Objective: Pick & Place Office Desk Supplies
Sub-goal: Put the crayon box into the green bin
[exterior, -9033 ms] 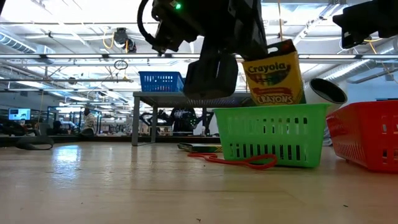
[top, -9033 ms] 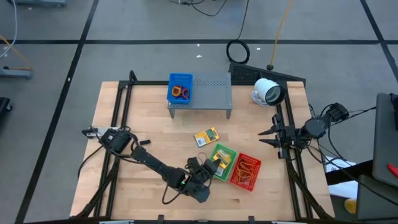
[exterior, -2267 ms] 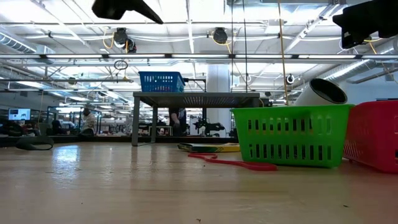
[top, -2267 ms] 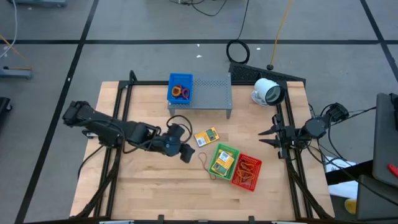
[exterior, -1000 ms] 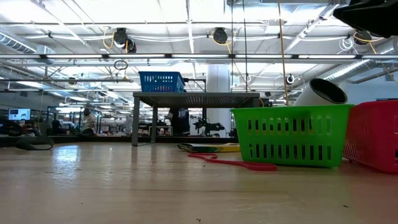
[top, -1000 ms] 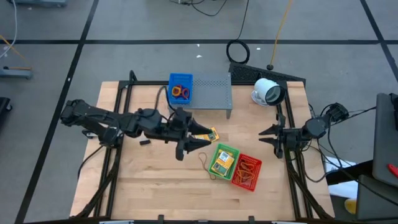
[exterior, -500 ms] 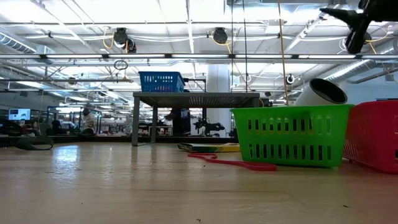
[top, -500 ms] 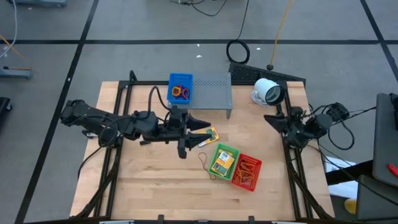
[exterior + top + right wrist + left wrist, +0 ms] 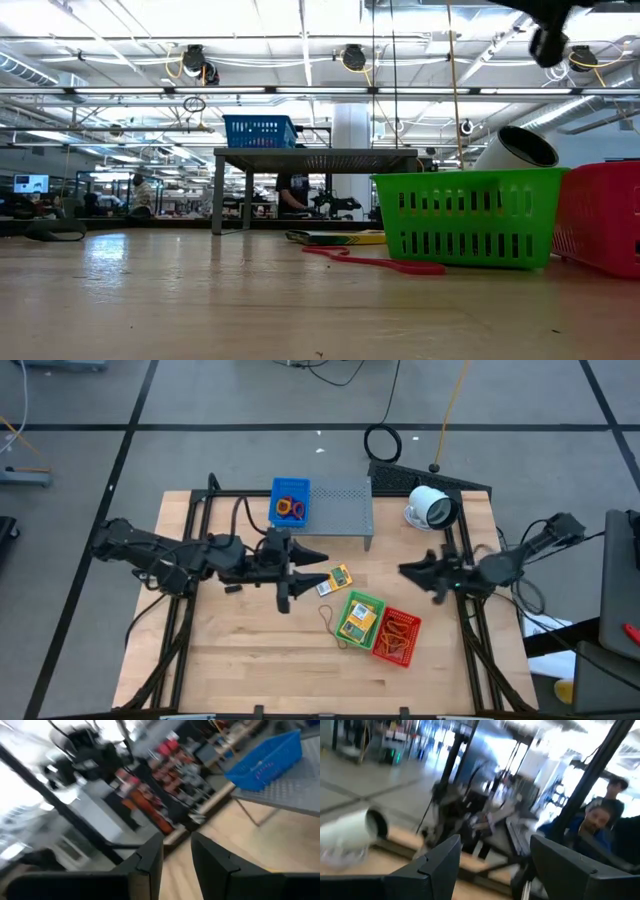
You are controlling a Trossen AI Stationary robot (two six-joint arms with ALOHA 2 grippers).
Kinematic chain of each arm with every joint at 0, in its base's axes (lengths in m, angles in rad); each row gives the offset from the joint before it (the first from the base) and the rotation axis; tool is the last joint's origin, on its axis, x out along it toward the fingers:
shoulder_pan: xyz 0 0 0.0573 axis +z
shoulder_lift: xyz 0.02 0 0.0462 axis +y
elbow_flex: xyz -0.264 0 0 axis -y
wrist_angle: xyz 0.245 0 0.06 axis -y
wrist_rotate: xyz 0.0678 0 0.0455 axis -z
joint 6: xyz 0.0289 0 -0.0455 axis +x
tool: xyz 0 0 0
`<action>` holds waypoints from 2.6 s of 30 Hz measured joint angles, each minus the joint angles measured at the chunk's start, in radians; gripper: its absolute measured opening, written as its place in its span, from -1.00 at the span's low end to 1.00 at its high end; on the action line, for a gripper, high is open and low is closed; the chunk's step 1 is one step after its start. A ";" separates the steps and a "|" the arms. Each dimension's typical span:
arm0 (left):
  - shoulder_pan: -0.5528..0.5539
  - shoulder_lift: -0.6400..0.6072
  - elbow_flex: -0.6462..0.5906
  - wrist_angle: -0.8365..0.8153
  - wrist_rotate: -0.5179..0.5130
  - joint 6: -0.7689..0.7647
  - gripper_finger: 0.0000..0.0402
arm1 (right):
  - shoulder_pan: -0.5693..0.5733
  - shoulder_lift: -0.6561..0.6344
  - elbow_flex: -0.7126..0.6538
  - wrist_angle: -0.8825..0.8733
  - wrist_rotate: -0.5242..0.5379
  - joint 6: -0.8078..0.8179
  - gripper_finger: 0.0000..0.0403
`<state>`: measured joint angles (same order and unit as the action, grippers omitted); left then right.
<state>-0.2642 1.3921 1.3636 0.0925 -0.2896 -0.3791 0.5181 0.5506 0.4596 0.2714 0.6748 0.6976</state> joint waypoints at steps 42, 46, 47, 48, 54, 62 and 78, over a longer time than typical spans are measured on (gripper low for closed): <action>-0.104 -0.620 -0.978 0.459 -0.008 0.012 0.25 | -0.596 1.059 0.652 -0.614 -0.817 0.247 -0.50; -0.103 -0.621 -0.978 0.453 -0.009 0.013 0.25 | -0.597 1.077 0.643 -0.614 -0.765 0.227 -0.50; -0.103 -0.620 -0.978 0.450 -0.010 0.011 0.25 | -0.598 1.084 0.642 -0.614 -0.754 0.221 -0.50; -0.103 -0.620 -0.978 0.450 -0.014 0.007 0.25 | -0.602 1.090 0.642 -0.613 -0.753 0.211 -0.50; -0.103 -0.620 -0.978 0.450 -0.046 -0.033 0.25 | -0.610 1.090 0.640 -0.620 -0.702 0.169 -0.50; -0.103 -0.620 -0.978 0.449 -0.044 -0.050 0.25 | -0.643 1.090 0.553 -0.558 -0.703 0.202 -0.44; -0.103 -0.620 -0.978 0.449 -0.025 -0.075 0.25 | -0.655 1.090 0.398 -0.354 -0.745 0.321 0.03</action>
<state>-0.3676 0.7719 0.3851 0.5415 -0.3149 -0.4539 -0.1368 1.6409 0.8577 -0.0822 -0.0704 1.0183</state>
